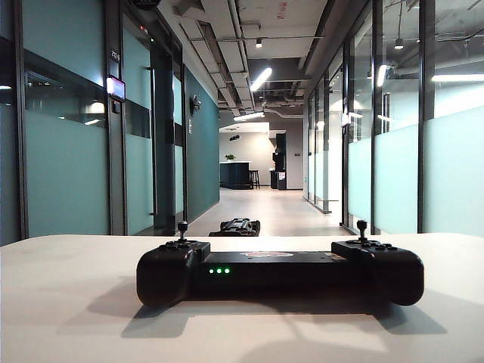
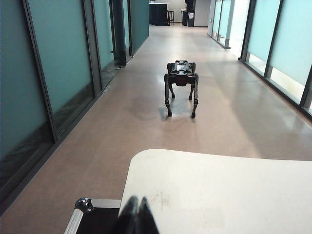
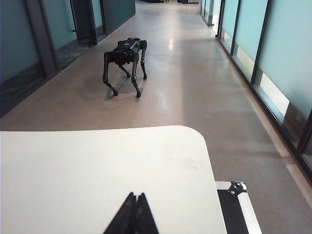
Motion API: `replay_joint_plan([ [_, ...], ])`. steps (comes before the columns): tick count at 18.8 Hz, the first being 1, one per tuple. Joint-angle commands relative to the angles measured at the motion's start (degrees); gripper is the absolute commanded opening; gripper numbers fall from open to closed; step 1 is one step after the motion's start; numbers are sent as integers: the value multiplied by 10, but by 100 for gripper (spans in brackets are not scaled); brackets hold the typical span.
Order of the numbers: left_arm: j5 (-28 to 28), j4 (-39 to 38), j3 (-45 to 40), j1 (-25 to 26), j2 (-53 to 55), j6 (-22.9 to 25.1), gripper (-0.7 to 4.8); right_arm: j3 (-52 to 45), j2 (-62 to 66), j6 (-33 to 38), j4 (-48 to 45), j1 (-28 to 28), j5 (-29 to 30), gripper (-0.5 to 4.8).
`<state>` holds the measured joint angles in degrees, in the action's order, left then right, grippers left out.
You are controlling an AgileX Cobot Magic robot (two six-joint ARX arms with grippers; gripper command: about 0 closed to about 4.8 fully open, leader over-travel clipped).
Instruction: Push the left joystick on the remote control sitting on the white table forward to make the robot dog walk in a straight line until it approaches the door.
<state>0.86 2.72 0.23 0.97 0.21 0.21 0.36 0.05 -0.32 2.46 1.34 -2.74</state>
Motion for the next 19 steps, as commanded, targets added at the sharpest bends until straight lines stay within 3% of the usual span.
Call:
replay_joint_plan([
  [1, -2, 8, 2, 0, 0, 0, -6, -3, -2, -1, -14, 0, 0, -1],
  [7, -2, 10, 4, 0, 0, -3, -6, 2, -2, 3, -14, 2, 1, -1],
  [12, 10, -1, 61, 0, 15, -89, -5, 98, 27, 3, 2, 2, -1, -2],
  [17, 88, -1, 149, -2, 122, -93, -5, 216, 159, 8, 25, 3, 54, -3],
  [19, 109, -1, 184, -12, 173, -93, -5, 250, 207, 44, 32, 3, 76, -3],
])
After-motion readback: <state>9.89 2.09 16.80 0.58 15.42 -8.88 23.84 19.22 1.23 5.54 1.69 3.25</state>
